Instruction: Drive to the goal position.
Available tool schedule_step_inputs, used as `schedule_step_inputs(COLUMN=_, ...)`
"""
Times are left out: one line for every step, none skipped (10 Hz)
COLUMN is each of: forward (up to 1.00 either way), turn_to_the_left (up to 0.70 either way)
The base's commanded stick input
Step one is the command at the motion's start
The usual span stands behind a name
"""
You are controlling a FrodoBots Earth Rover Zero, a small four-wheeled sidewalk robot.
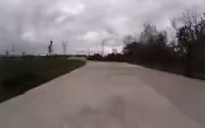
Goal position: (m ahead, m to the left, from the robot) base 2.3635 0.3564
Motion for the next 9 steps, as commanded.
schedule_step_inputs(forward=1.0, turn_to_the_left=0.0)
schedule_step_inputs(forward=1.0, turn_to_the_left=0.0)
schedule_step_inputs(forward=1.0, turn_to_the_left=0.0)
schedule_step_inputs(forward=1.0, turn_to_the_left=0.0)
schedule_step_inputs(forward=1.0, turn_to_the_left=0.0)
schedule_step_inputs(forward=1.0, turn_to_the_left=0.0)
schedule_step_inputs(forward=1.0, turn_to_the_left=0.0)
schedule_step_inputs(forward=1.0, turn_to_the_left=0.0)
schedule_step_inputs(forward=1.0, turn_to_the_left=0.0)
